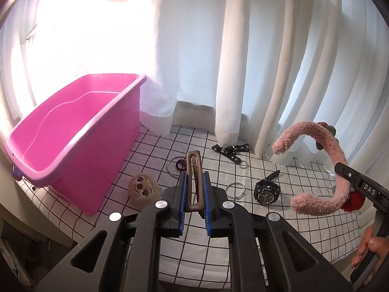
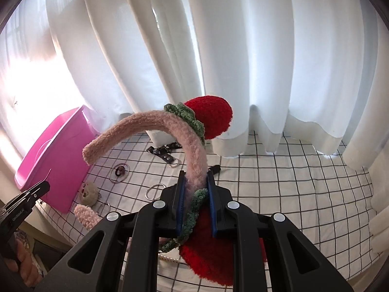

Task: Organize jewelry
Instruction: 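Lift the headband with the right tool while the left tool carries the clip to the tub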

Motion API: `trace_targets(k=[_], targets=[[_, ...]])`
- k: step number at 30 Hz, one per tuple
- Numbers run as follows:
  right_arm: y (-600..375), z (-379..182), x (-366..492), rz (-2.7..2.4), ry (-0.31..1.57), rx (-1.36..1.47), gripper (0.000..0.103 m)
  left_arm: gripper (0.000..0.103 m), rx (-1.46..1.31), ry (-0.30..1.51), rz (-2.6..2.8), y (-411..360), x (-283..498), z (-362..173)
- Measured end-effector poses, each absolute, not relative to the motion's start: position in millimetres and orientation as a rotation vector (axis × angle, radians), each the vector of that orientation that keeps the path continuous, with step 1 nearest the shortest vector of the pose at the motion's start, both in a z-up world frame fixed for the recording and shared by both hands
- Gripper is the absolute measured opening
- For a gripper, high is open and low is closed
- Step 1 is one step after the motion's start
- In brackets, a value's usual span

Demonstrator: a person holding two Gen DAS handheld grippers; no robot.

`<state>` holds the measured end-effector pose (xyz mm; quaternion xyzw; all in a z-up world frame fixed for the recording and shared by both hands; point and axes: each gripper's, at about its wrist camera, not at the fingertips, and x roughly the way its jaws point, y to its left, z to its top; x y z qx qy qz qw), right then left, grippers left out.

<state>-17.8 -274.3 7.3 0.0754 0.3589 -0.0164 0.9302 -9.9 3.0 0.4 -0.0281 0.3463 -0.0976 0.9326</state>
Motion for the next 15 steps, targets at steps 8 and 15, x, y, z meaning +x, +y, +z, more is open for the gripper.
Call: trace_targets(k=[8,15], targets=[[-169.0,51.4,41.2,0.138,0.663,0.125,0.016,0.012,-0.083,0.601,-0.130,85.2,22.2,56.5],[-49.7,70.5,101.2,0.302,0.650,0.046,0.016,0.013,-0.080,0.605,-0.027,169.1,60.3,63.2]])
